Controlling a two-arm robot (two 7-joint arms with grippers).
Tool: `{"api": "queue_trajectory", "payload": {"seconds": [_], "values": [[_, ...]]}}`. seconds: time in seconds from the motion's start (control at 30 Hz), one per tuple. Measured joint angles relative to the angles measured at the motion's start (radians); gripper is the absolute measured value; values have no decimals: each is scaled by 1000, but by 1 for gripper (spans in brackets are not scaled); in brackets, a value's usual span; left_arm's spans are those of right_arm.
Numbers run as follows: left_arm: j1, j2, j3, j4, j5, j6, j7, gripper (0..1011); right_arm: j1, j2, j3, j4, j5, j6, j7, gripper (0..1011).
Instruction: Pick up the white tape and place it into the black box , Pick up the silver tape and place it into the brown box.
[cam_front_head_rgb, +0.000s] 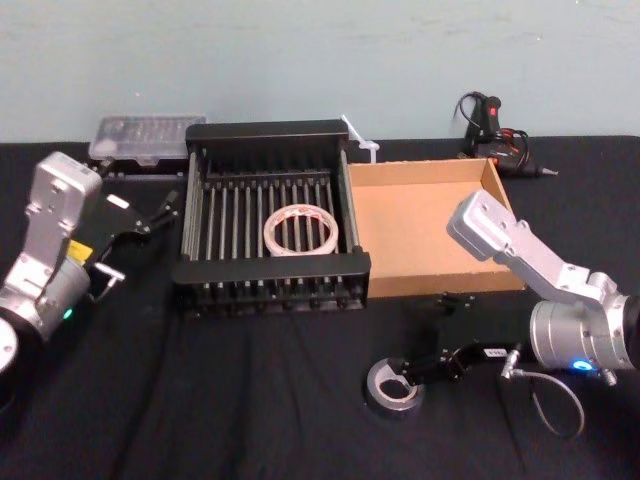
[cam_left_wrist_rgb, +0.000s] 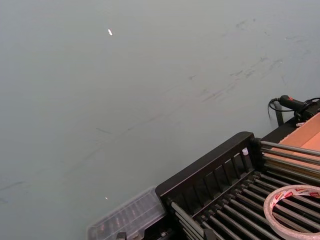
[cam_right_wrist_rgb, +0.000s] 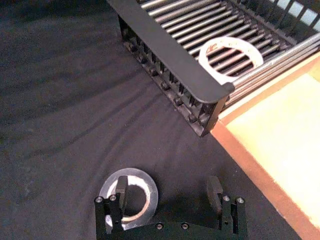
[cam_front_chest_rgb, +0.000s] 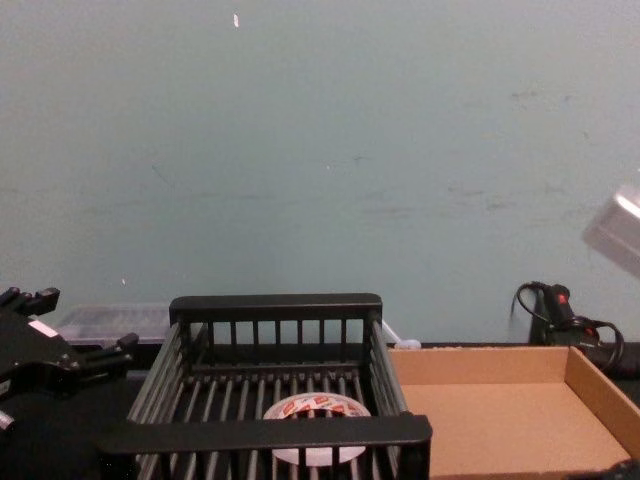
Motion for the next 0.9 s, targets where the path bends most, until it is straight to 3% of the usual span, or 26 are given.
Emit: {"api": "queue_trajectory", "payload": {"seconds": [0.9], "values": [[0, 0, 0, 0, 0, 0, 0, 1002, 26, -24, -40, 58, -32, 12, 21, 1002]]}}
